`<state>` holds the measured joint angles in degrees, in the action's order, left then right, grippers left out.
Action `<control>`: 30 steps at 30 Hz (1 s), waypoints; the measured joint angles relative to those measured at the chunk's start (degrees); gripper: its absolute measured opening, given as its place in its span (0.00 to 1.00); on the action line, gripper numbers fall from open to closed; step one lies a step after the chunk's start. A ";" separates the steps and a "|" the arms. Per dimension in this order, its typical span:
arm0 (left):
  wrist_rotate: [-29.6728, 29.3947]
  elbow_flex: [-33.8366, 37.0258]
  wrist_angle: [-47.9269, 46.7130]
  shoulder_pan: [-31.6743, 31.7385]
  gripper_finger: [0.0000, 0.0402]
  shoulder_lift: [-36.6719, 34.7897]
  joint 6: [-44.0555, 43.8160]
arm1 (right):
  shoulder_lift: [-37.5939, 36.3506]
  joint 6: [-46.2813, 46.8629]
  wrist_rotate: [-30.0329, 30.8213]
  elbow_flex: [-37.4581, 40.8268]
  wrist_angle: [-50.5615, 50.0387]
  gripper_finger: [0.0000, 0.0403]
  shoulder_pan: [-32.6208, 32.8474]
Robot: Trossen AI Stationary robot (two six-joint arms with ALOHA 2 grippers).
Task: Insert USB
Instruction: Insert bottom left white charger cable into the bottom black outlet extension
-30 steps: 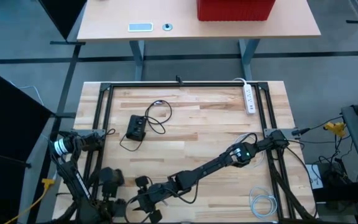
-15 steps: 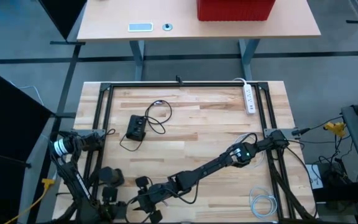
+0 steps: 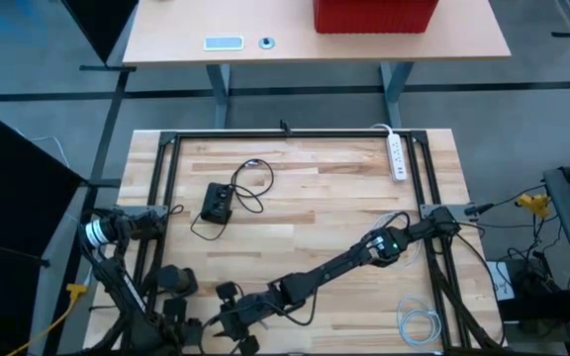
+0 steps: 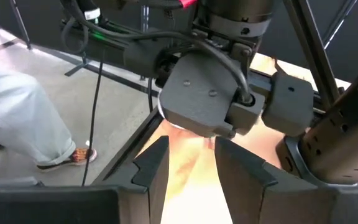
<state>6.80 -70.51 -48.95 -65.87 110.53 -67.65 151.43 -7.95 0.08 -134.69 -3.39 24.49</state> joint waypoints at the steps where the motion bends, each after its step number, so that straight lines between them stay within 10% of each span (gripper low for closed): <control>1: -0.16 0.01 -0.31 0.00 0.37 0.02 -0.60 | -0.04 -0.66 0.00 0.00 -0.76 0.28 0.00; 7: -2.15 0.04 -0.93 0.00 0.03 -0.07 -4.41 | -2.92 -4.56 0.12 0.09 -12.07 0.25 0.02; 16: -16.46 -5.49 -11.89 0.19 0.01 -2.34 -10.72 | -7.27 -5.12 1.40 0.08 -37.07 0.19 -0.04; 30: -40.71 -21.30 -27.52 1.70 0.01 -2.88 -14.63 | -7.84 -14.96 -7.57 5.47 -29.91 0.10 -5.57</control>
<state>-33.90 -91.81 -76.48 -64.16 107.66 -82.28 143.59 -22.91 -7.49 -129.22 -33.30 18.92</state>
